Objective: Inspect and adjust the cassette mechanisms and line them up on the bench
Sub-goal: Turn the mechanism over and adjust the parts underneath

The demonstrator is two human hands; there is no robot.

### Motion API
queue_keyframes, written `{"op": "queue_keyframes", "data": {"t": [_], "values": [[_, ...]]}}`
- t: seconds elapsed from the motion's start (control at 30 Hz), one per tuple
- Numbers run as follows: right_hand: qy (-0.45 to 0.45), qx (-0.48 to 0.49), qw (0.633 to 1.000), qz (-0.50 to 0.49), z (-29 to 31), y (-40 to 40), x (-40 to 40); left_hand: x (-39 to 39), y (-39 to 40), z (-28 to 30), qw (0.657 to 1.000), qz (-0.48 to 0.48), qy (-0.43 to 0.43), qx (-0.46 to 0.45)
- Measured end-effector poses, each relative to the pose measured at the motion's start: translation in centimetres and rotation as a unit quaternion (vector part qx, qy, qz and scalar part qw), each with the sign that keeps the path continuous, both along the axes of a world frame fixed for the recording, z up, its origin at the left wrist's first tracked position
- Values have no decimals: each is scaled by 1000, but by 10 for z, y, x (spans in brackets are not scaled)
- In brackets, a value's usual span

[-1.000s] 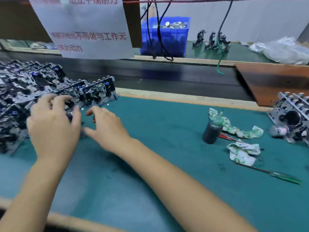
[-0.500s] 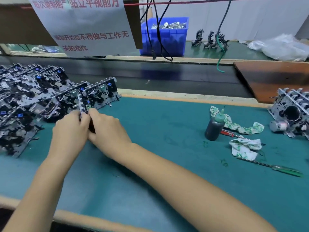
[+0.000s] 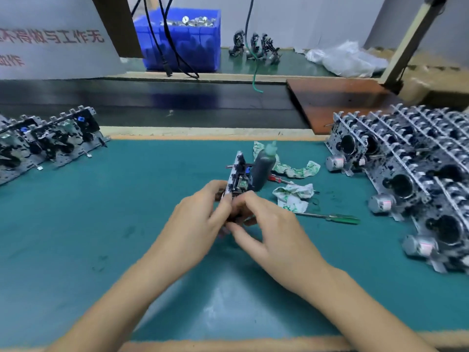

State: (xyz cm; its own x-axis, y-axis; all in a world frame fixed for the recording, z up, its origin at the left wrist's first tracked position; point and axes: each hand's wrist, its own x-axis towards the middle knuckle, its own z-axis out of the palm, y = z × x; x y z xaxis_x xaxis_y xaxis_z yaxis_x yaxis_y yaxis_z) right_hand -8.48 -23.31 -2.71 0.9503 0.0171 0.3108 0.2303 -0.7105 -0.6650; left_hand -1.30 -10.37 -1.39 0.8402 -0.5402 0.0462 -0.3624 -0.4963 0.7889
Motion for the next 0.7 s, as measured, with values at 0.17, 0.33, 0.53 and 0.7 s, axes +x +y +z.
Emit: {"op": "queue_keyframes", "data": {"t": [0.17,0.33,0.53,0.7], "values": [[-13,-33,998,-44,-12,-9,-20,1,-15,0,996,-43,-46,64],[-46,275,945,-174,-17,-32,-33,-1,-11,11,967,-94,-141,189],[129,469,848,-209,-23,-65,-36,-22,-4,-7,890,-254,-345,158],[128,331,909,-220,-43,-74,-51,-28,2,-42,917,-254,-260,164]]}}
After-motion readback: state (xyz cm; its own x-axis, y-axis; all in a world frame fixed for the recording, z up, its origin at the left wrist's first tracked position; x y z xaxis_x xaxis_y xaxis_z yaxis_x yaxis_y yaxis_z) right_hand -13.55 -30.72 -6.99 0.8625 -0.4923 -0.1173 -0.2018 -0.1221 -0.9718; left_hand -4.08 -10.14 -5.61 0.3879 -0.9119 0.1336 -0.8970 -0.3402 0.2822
